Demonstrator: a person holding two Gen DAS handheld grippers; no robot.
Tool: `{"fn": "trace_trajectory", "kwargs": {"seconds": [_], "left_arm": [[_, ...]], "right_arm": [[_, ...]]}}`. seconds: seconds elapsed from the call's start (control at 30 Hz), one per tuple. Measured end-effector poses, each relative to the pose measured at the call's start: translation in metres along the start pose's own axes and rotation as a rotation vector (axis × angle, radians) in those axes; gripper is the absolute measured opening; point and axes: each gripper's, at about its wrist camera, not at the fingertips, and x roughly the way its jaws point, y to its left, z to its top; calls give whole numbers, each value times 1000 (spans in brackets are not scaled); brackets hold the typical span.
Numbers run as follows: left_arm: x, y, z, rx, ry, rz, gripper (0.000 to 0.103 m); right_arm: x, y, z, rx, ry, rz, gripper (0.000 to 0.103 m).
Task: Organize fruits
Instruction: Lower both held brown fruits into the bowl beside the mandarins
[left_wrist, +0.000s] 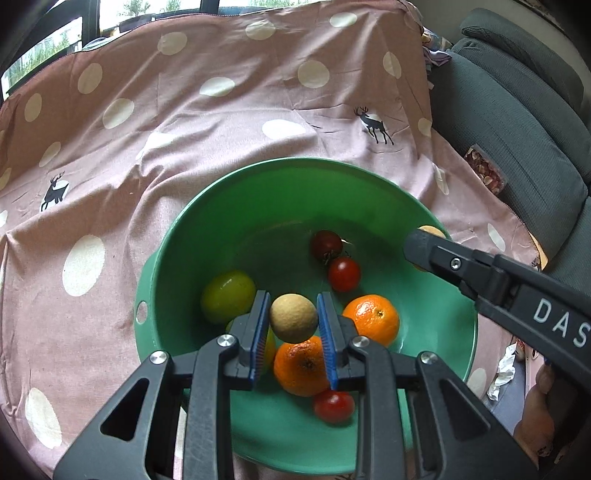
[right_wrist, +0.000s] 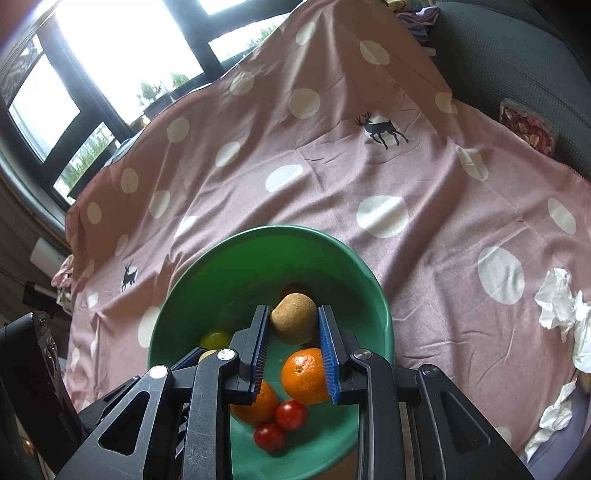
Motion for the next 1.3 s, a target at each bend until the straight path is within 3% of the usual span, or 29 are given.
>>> {"fn": "trace_trajectory", "kwargs": {"seconds": [1.3], "left_arm": [[20, -5, 3, 7, 17, -12, 26]], "right_arm": [[17, -7, -2, -1, 56, -47, 28]]}}
